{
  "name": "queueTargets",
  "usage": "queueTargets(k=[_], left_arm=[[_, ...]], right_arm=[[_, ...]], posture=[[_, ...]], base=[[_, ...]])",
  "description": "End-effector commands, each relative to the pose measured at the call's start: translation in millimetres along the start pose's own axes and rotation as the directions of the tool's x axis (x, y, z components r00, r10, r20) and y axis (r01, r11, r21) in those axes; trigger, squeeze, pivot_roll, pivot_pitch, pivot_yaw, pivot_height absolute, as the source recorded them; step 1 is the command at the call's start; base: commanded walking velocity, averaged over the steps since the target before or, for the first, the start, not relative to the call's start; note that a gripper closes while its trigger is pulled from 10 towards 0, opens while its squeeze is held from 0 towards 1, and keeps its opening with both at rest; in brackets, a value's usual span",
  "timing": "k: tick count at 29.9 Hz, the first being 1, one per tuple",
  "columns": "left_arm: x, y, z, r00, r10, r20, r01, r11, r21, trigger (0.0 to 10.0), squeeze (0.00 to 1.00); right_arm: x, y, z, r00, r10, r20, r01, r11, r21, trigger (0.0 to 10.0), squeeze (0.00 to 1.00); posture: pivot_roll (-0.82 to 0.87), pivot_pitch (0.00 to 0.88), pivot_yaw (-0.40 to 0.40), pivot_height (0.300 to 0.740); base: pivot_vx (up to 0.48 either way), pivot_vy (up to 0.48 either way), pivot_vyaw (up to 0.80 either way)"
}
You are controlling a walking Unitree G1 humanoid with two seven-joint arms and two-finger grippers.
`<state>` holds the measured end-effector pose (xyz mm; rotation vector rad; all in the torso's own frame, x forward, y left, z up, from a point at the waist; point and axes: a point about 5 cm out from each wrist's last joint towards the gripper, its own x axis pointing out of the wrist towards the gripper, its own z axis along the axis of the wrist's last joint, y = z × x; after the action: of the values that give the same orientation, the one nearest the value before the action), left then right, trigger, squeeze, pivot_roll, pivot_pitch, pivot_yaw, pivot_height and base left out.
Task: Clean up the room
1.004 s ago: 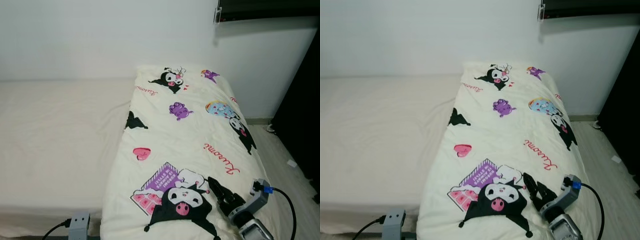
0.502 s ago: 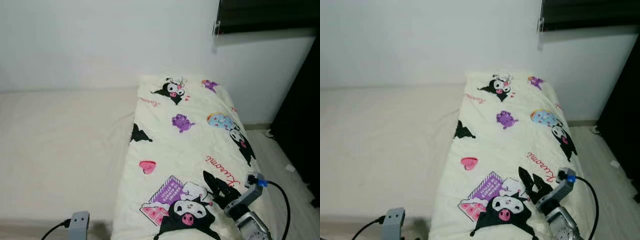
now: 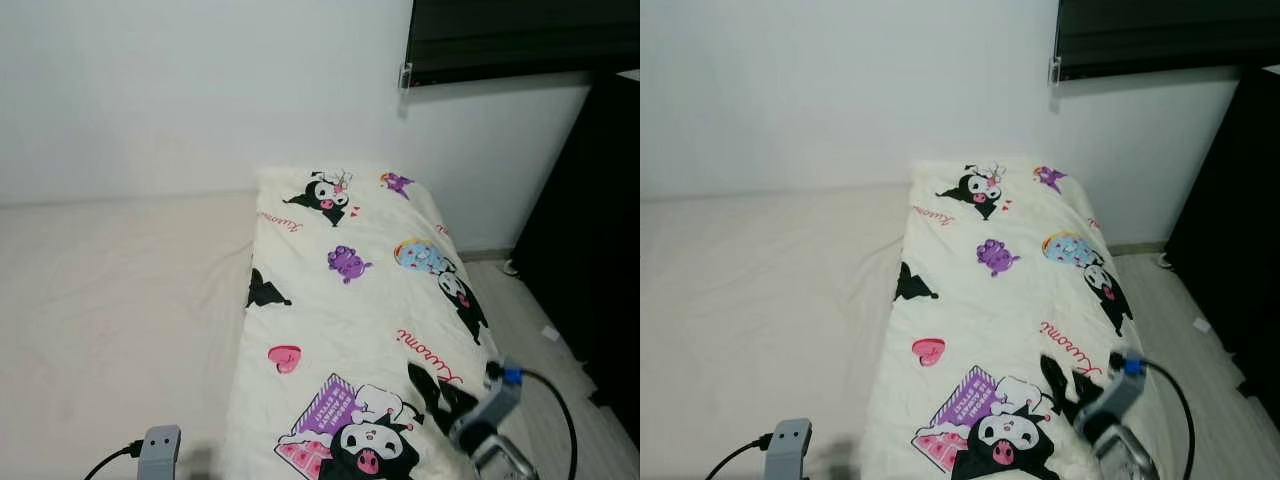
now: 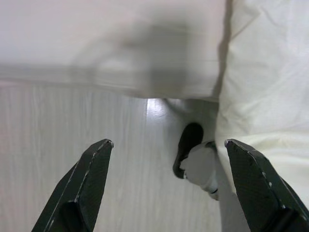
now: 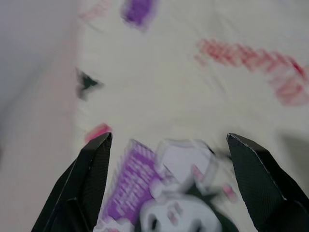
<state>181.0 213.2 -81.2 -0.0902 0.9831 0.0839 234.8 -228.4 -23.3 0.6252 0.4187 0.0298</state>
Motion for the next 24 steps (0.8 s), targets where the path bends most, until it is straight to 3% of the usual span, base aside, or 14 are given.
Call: queueTargets(k=[1, 4, 10, 18, 24], left_arm=[[-1.2, 1.9, -9.2, 0.999, 0.012, -0.04, -0.012, 1.0, -0.003, 10.0, 0.0], [-1.5, 2.4, -12.8, 0.998, 0.025, -0.065, -0.024, 1.0, 0.003, 10.0, 0.0], [-1.9, 2.4, -14.1, 0.998, 0.021, -0.061, -0.019, 0.999, 0.033, 10.0, 0.0], [-1.5, 0.6, -13.4, 0.998, 0.016, -0.059, -0.013, 0.998, 0.056, 10.0, 0.0], [-1.4, 0.2, -13.2, 0.998, 0.015, -0.059, -0.012, 0.998, 0.057, 10.0, 0.0]], right_arm=[[-3.3, -5.9, -6.0, 0.998, -0.055, -0.02, 0.054, 0.998, -0.021, 10.0, 0.0], [-11.4, -20.9, -13.7, 0.98, -0.192, -0.052, 0.189, 0.981, -0.046, 10.0, 0.0], [-31.8, -38.1, -41.2, 0.935, -0.32, -0.152, 0.304, 0.945, -0.117, 10.0, 0.0], [-46.7, -46.5, -61.5, 0.888, -0.403, -0.221, 0.379, 0.914, -0.142, 10.0, 0.0], [-49.1, -47.7, -64.0, 0.882, -0.413, -0.227, 0.39, 0.91, -0.139, 10.0, 0.0]], posture=[[-0.02, 0.053, 0.049, 0.74], [-0.02, 0.053, 0.049, 0.74], [-0.02, 0.053, 0.049, 0.74], [-0.02, 0.045, 0.044, 0.74], [-0.02, 0.045, 0.044, 0.74]], base=[[0.0, 0.0, 0.0], [-0.367, 0.0, 0.0], [-0.16, 0.0, 0.11], [0.0, 0.0, 0.68], [0.0, 0.0, 0.68]])
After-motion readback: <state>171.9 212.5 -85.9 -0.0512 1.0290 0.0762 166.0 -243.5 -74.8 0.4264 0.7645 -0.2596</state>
